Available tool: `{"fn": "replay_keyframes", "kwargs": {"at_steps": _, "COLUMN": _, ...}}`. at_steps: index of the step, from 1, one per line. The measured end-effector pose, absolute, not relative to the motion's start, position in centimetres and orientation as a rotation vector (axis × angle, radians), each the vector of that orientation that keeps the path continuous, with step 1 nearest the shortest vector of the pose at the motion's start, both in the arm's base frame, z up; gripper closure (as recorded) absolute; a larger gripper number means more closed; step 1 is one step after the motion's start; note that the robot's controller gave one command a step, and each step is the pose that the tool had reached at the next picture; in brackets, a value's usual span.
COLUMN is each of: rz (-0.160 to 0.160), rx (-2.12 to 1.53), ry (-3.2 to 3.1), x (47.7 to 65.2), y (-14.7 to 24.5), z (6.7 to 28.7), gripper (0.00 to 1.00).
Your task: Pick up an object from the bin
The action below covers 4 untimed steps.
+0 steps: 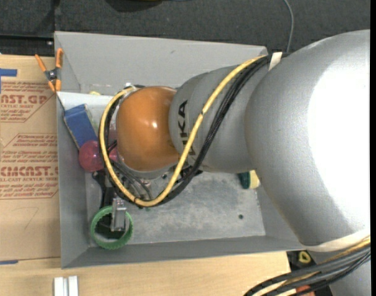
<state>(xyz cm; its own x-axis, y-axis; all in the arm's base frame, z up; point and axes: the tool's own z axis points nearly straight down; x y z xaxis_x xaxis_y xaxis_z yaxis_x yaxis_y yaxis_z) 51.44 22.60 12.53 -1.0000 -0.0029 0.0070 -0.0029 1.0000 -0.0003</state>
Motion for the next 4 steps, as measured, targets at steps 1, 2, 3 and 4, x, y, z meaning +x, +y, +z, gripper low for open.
{"fn": "replay_keyframes", "kwargs": {"at_steps": 1, "rz": -0.002, "rx": 0.0, "ry": -3.141, "x": 51.7, "y": 22.5, "z": 13.0, "gripper": 0.0}}
{"fn": "replay_keyframes", "kwargs": {"at_steps": 2, "rz": -0.015, "rx": 0.592, "ry": -3.099, "x": 50.9, "y": 24.2, "z": 8.0, "gripper": 0.0}}
{"fn": "replay_keyframes", "kwargs": {"at_steps": 3, "rz": -0.005, "rx": 0.596, "ry": -3.088, "x": 49.6, "y": 24.2, "z": 13.9, "gripper": 0.0}}
{"fn": "replay_keyframes", "kwargs": {"at_steps": 4, "rz": -0.018, "rx": 0.849, "ry": -3.048, "x": 51.3, "y": 22.4, "z": 10.1, "gripper": 0.0}}
